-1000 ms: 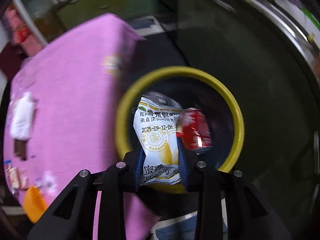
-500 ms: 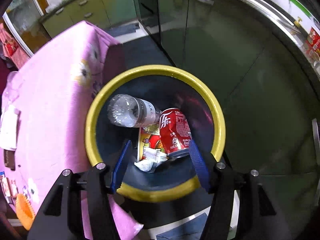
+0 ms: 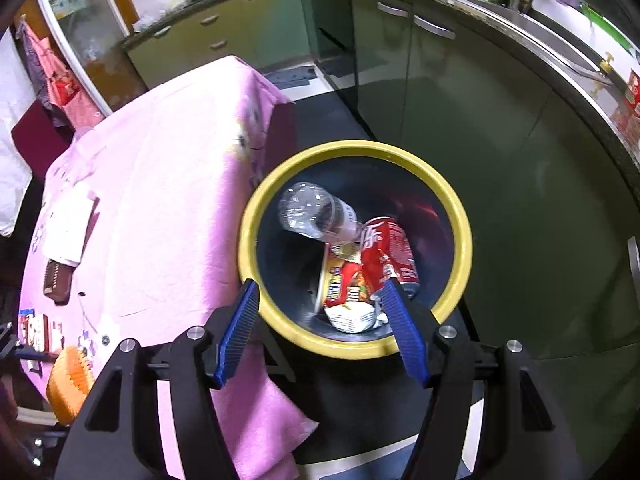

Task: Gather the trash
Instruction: 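Grasp the orange mesh sleeve with the left gripper and drop it into the bin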

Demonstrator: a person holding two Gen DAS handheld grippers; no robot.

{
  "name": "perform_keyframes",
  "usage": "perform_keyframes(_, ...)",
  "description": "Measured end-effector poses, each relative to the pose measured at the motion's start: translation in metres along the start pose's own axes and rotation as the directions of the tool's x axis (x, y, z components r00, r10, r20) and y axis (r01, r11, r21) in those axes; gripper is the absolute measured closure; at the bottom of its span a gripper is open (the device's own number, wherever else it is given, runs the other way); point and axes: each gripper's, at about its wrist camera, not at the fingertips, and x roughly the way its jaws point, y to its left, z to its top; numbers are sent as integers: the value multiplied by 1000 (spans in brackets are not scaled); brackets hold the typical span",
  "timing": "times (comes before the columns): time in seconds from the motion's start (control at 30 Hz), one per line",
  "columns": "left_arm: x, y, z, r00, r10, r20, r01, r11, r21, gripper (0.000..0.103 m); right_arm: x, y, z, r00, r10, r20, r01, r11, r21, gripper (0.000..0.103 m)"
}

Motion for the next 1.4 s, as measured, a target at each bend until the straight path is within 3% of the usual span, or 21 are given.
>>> perform_keyframes(0.13,7,4,-1,1000,-5,-31,5,1000,-17,16,-3,7,-4,1000,18,1,-18,1000,-14,39)
perform_keyframes(0.27,16,10,-4,998,-10,-68,8,999,-41,29,-4,10,-6,1000,29,2,-29,999,-19,39)
perform_keyframes(0.47,20,14,-13,995,-15,-96,10,999,-47,35,-4,13,-7,999,38,4,-38,999,-27,38)
perform_keyframes(0.63,24,16,-19,994,-14,-105,9,999,-47,55,-5,18,-7,999,44,3,-43,998,-38,38)
perform_keyframes(0.83,7,28,-24,997,-38,-60,35,998,-54,89,-9,23,-5,999,50,13,-50,998,-48,38)
perform_keyframes(0.97,-12,30,-18,998,-56,-25,55,998,-34,90,-15,21,-6,999,44,26,-43,998,-48,38)
perform_keyframes(1.2,-51,17,47,996,-77,55,72,994,83,90,-42,-1,-14,997,-10,76,11,1000,-13,38)
perform_keyframes(1.4,-41,-15,166,984,-109,139,81,978,190,90,-71,-33,-33,992,-48,120,42,998,51,38)
